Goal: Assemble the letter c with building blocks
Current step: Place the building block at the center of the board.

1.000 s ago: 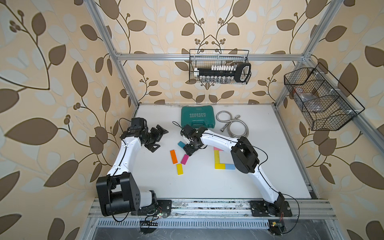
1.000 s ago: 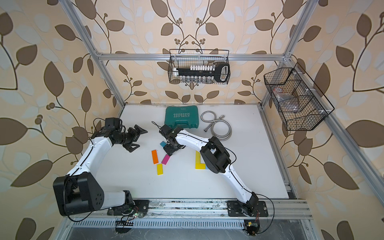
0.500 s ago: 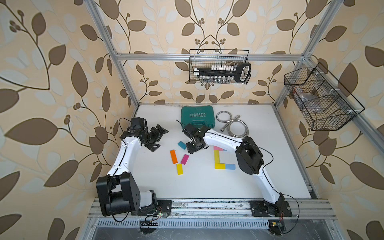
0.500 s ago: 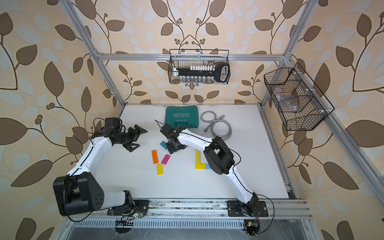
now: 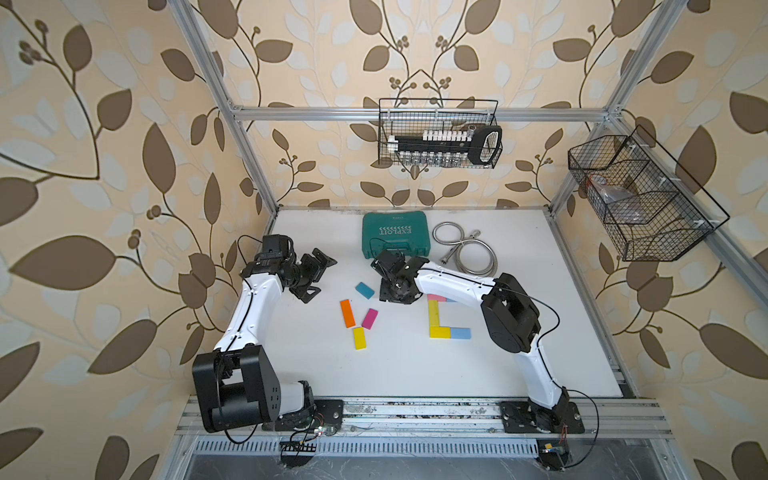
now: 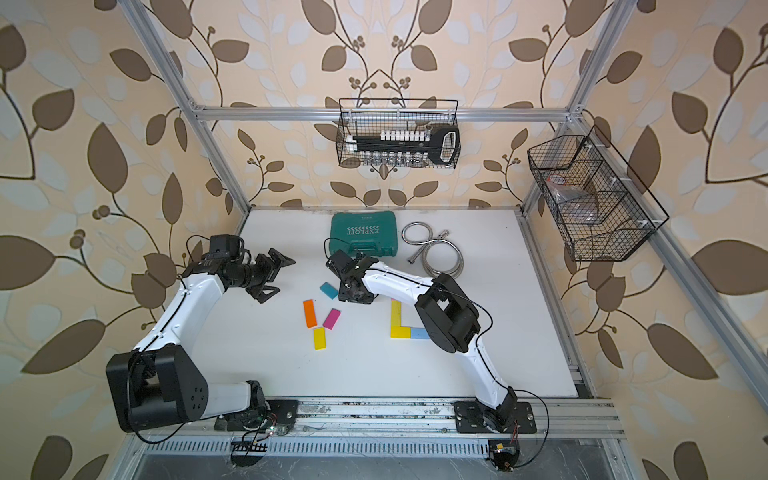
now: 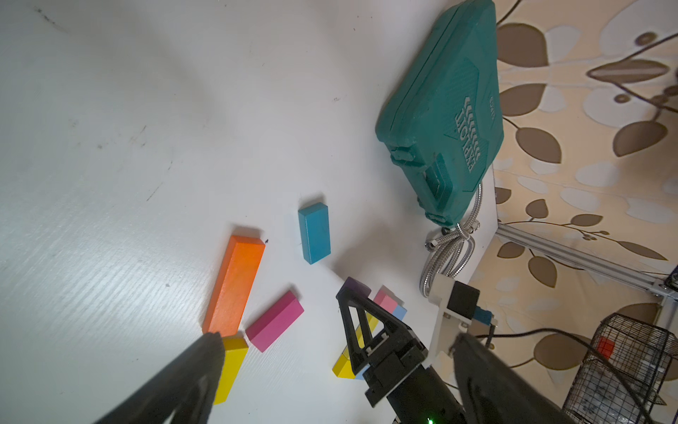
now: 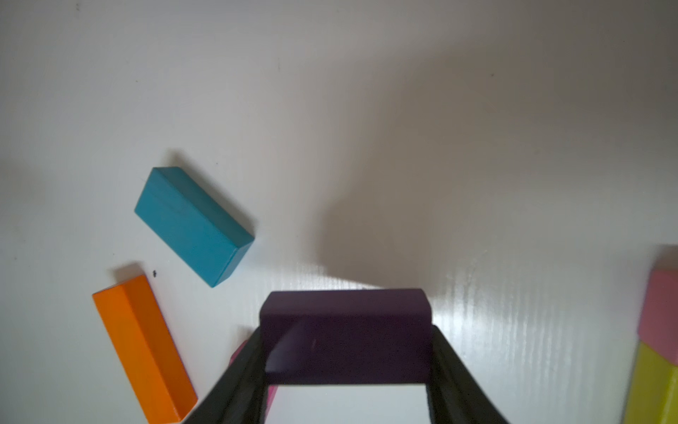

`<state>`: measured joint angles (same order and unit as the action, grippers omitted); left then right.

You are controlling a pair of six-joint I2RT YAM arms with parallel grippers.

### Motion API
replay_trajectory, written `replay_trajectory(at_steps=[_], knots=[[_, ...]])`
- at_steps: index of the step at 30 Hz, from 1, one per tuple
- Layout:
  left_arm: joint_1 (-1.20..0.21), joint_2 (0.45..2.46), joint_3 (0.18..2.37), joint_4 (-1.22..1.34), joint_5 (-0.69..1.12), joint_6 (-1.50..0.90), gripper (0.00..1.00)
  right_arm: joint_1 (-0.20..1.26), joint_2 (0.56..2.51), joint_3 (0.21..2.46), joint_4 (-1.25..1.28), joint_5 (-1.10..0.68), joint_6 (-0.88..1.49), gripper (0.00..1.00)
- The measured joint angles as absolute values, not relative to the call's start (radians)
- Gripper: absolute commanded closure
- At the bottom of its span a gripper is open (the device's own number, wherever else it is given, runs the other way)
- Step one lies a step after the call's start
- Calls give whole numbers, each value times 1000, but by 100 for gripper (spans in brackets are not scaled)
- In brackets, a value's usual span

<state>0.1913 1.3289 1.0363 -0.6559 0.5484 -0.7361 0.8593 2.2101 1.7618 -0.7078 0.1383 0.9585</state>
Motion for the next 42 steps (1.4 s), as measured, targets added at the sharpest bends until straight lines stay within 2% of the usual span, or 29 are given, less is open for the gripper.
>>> replay_trajectory(at_steps=[25, 28, 34, 42], knots=[[191, 1329, 1036, -649, 550, -736, 1, 868, 2254, 1764, -729, 202, 956, 54], [191, 1329, 1036, -649, 550, -736, 1, 872, 2257, 1768, -734, 207, 952, 50], [191, 1329, 1036, -649, 550, -736, 1, 877, 2262, 1774, -741, 213, 944, 35], [191, 1329, 1036, -649, 550, -736, 1, 880, 2272, 1790, -749, 213, 943, 31]])
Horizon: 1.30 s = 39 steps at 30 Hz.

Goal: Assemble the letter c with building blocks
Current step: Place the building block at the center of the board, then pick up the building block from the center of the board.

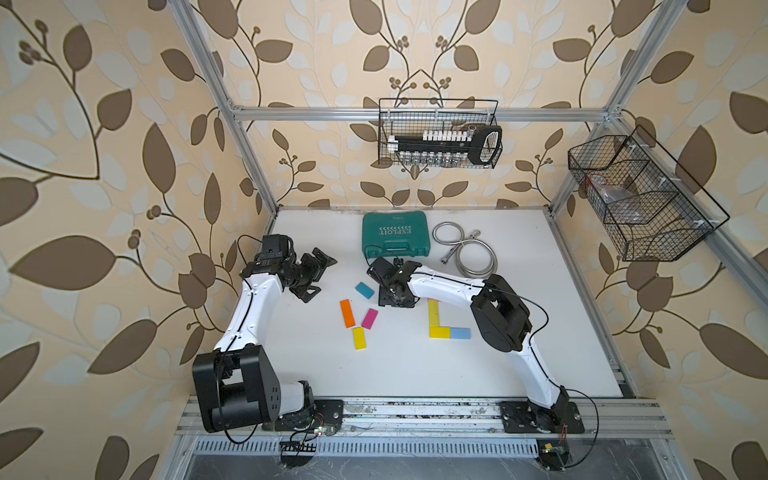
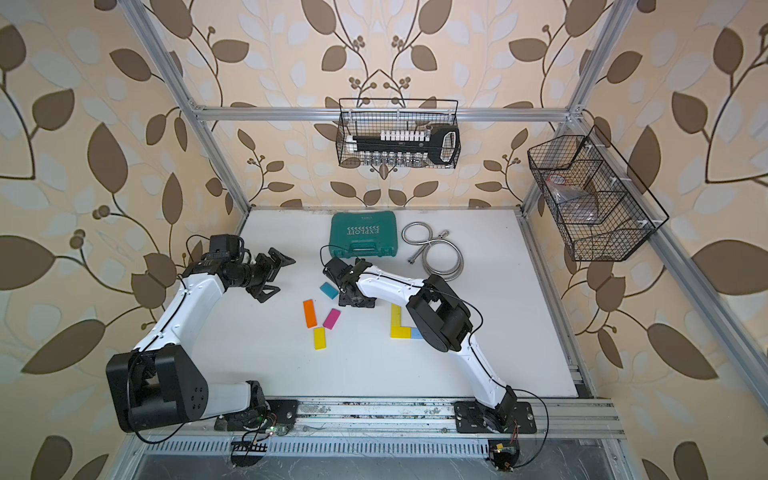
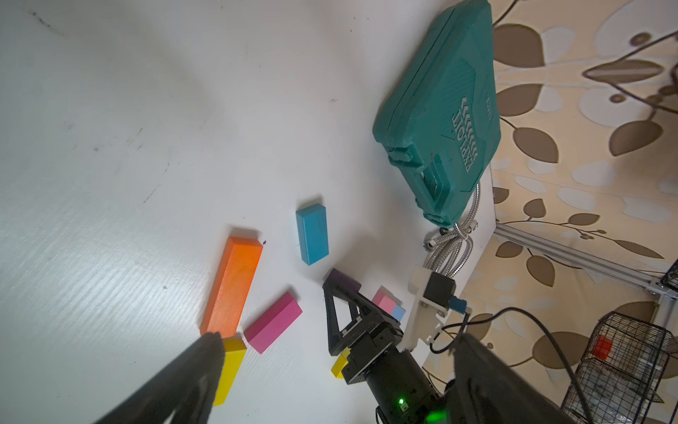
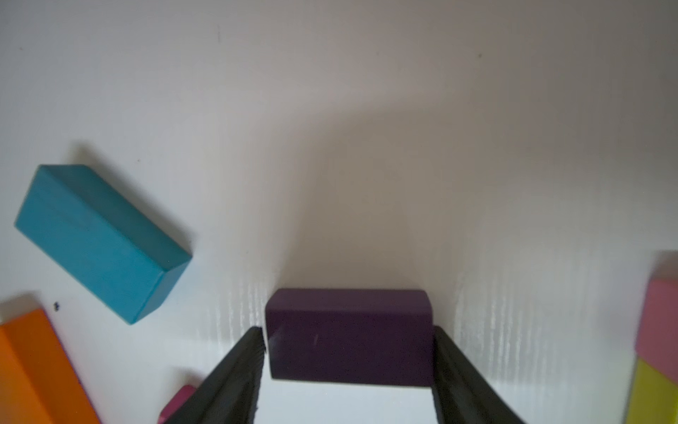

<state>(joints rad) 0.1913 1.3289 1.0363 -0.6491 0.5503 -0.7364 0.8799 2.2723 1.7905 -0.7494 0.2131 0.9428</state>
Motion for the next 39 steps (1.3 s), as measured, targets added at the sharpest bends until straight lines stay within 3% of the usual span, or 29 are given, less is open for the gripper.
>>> replay_trajectory(at_steps=[7, 11, 18, 27, 39], knots=[[191, 1329, 1036, -649, 550, -736, 1, 881, 2265, 1787, -759, 211, 946, 29], [191, 1330, 1037, -651, 549, -735, 1, 886, 2165, 1691, -733, 209, 918, 29], [202, 1359, 1072, -662, 543, -719, 1, 902, 2029, 1676, -657, 78, 607, 28], [224, 1370, 1084, -668, 542, -710, 1, 929, 2139, 1695, -693, -58, 226, 26], [224, 1383, 1091, -681, 542, -710, 1, 1005, 2237, 1779, -740, -40, 108, 24]])
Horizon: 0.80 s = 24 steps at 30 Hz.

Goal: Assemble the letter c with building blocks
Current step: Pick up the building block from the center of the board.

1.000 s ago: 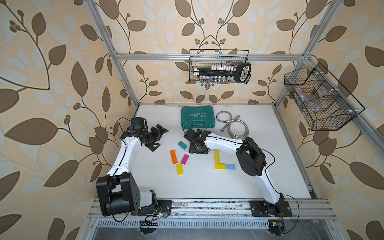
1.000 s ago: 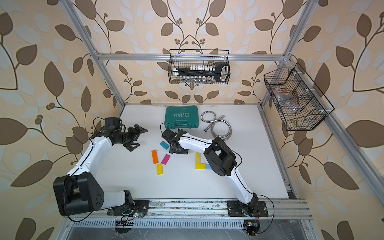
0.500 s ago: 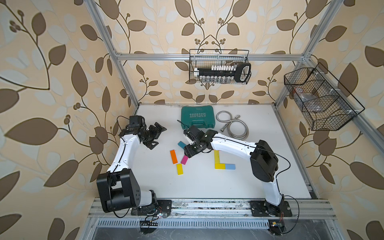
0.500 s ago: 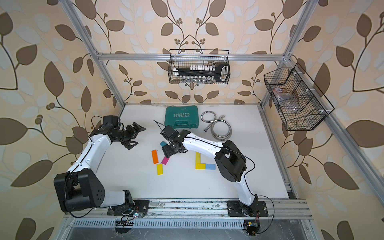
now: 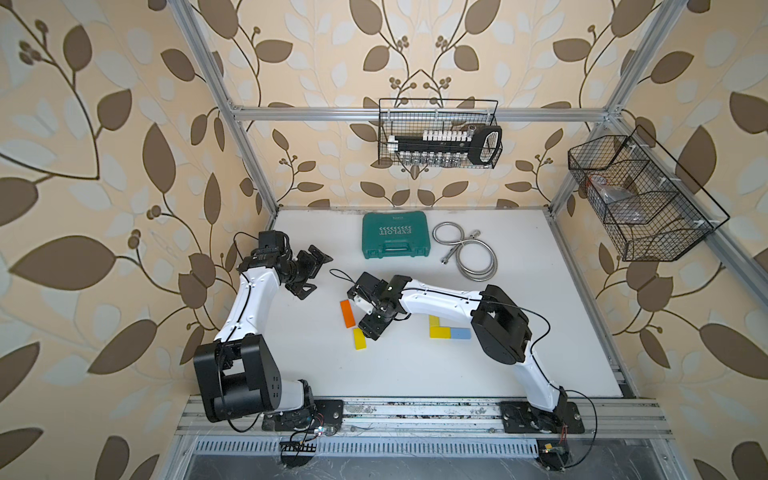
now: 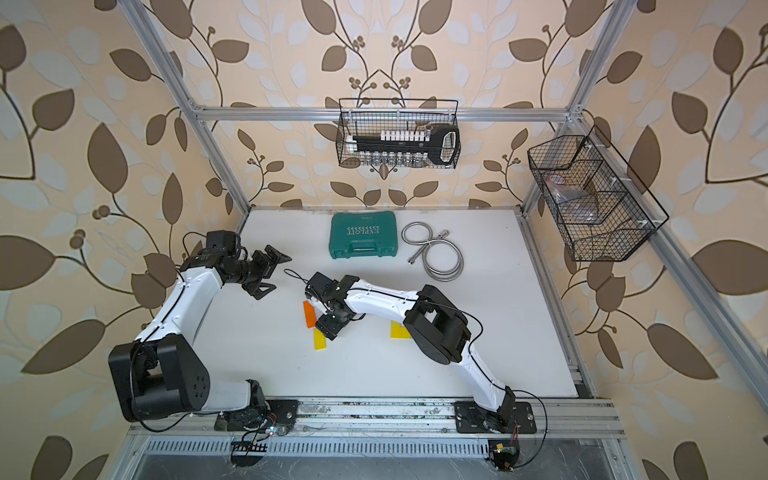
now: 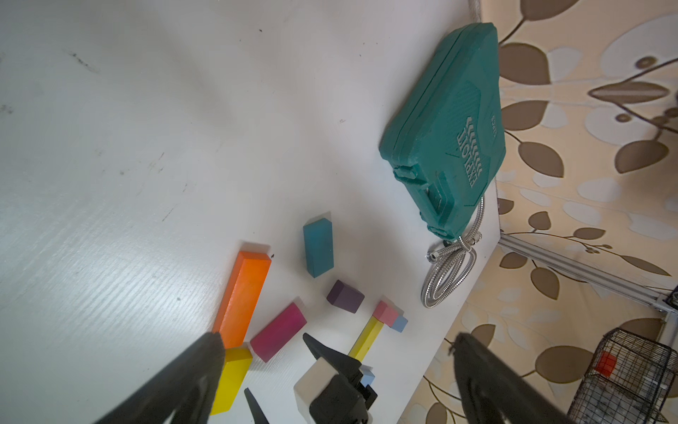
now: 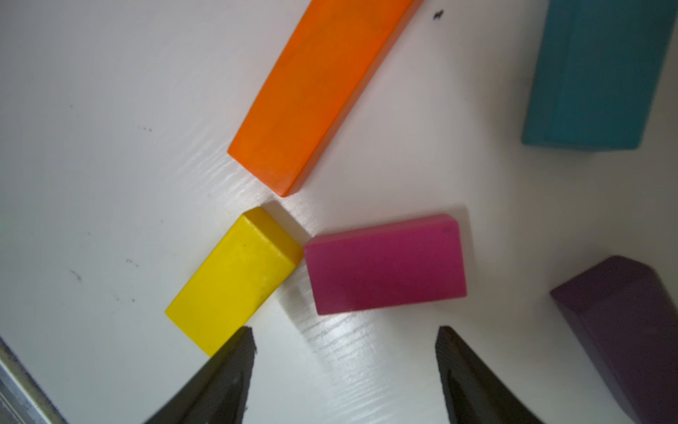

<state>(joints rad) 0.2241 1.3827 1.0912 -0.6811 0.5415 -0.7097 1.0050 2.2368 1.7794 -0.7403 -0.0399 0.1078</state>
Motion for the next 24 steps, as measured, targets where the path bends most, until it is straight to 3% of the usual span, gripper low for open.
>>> replay_trajectory(at_steps=[14, 24], knots=[[224, 1383, 1091, -681, 542, -710, 1, 999, 2338, 1904, -773, -22, 91, 27], [224, 1383, 1091, -681, 542, -710, 1, 996, 2360, 1940, -790, -3, 60, 21]])
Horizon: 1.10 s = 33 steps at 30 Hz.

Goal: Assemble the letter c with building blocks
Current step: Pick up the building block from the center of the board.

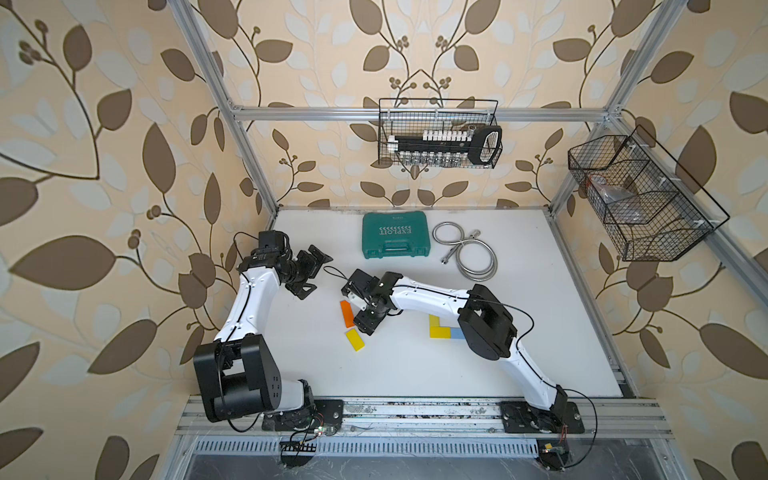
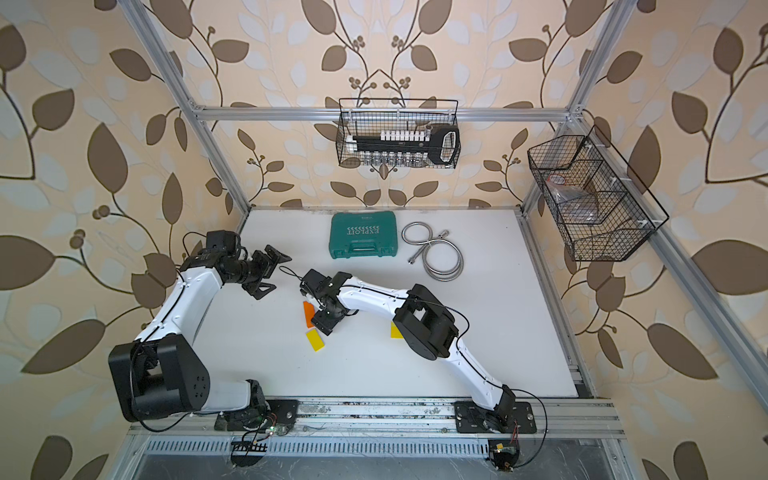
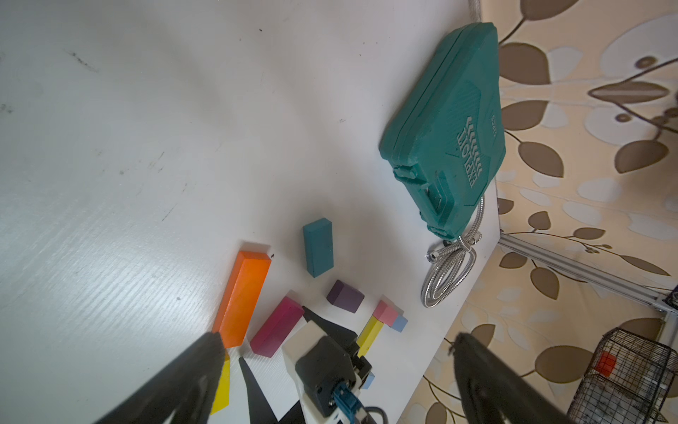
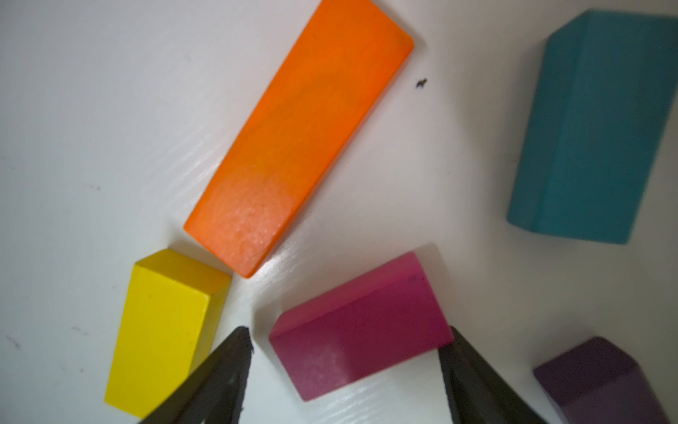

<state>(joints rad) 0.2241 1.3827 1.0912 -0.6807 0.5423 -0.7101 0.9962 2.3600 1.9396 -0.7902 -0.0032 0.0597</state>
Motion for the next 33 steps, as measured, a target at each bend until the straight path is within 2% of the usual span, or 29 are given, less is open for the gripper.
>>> replay_trajectory(at_steps=[8, 17, 27, 33], knots=[[224, 1383, 1091, -681, 543, -710, 1, 985, 2360, 1939, -790, -9, -62, 21], [224, 1382, 1091, -681, 543, -710, 1, 951, 2362, 1940, -786, -97, -171, 22], [224, 1382, 1091, -680, 542, -711, 1, 947, 2407, 2013, -805, -117, -248, 22], [224, 1382, 1091, -680, 542, -711, 1, 947, 2410, 2018, -809, -116, -267, 29]])
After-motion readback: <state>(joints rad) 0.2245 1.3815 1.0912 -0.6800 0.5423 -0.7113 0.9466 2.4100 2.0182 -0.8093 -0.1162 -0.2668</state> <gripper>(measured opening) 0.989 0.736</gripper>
